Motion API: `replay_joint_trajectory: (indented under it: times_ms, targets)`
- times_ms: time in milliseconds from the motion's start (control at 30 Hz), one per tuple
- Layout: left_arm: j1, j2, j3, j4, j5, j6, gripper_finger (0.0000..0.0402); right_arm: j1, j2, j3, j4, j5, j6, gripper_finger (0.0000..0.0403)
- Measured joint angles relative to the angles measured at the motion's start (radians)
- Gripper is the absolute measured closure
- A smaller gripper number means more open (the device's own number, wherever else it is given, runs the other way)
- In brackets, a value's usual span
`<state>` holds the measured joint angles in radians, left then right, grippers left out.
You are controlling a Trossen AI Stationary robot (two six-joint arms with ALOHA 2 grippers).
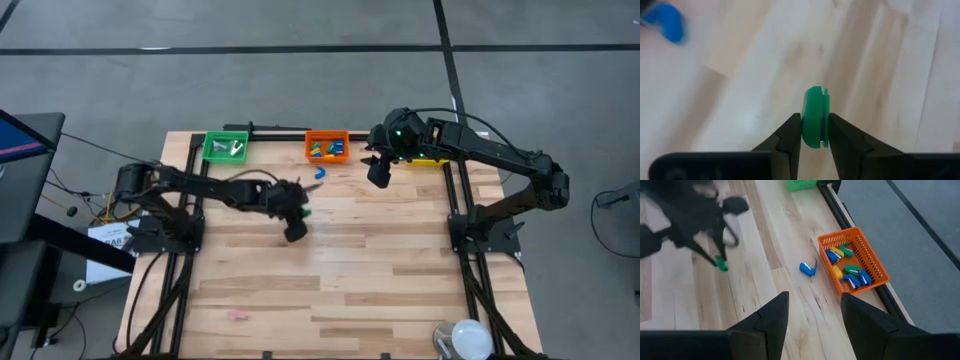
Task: Pick and place Stapler, Stapler remover, tape
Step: Put the green stapler into the orange bin
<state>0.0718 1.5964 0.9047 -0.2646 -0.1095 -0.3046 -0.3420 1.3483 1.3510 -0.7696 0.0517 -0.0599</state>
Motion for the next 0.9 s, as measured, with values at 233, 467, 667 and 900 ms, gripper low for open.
replay_joint_trajectory:
  times_ms: [233, 467, 667, 900]
  targets:
    - [0.108, -0.11, 0.0, 0.036, -0.057, 0.096, 0.0321, 0.0, 0.0, 0.0, 0.0, 0.0, 0.0, 0.023]
    - [0.194, -0.173, 0.0, 0.068, -0.045, 0.122, 0.0321, 0.0, 0.0, 0.0, -0.015, -0.002, -0.073, 0.0238]
    - [0.221, -0.205, 0.001, 0.087, -0.024, 0.188, 0.0321, -0.02, -0.007, 0.0, -0.017, -0.071, -0.07, 0.0295]
    - [0.237, -0.205, 0.046, 0.091, -0.024, 0.2, 0.0321, -0.079, -0.051, 0.0, -0.014, -0.203, -0.05, 0.0376]
